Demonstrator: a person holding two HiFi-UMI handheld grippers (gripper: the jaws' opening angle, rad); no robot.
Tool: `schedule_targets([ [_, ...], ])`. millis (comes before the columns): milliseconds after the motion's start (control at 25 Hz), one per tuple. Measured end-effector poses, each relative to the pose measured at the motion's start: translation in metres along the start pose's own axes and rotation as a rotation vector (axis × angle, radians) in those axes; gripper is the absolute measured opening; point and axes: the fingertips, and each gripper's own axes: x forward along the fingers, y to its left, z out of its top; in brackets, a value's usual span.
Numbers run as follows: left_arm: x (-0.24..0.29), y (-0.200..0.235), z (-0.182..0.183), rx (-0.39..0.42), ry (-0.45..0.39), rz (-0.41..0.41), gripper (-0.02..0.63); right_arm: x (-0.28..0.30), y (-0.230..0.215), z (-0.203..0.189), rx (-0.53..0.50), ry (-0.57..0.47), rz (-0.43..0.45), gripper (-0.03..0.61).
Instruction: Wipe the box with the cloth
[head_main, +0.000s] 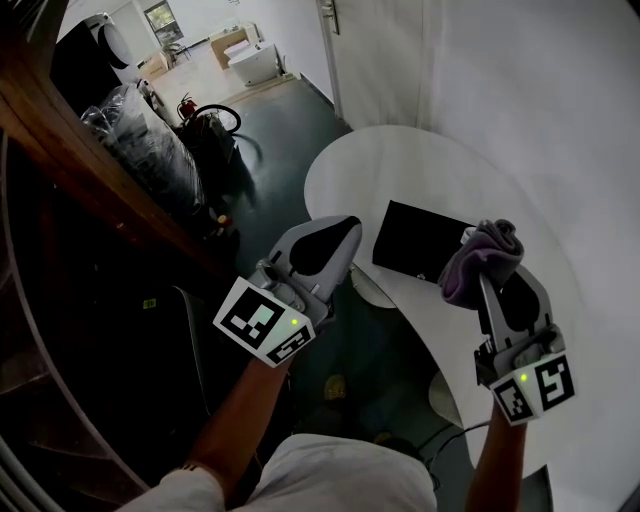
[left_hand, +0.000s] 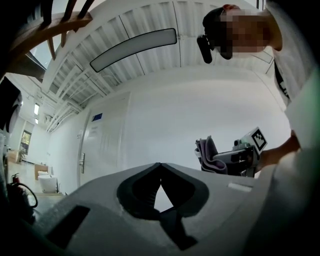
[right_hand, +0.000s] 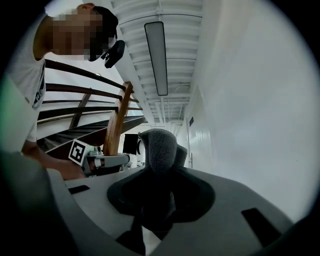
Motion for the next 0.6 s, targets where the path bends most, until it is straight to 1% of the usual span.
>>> schedule_targets([
  [360,0.017,0.059,-0.025,-0.012,0.029,-0.09,0.015,0.073,0.004,-0.01,-0.035,0.044,-0.057,0.103],
  [600,0.027,0.08,-0.042,-0.019,0.046,-0.147,0.015,0.099,0.005,-0.019,-0.048,0.07,-0.093,0.103],
])
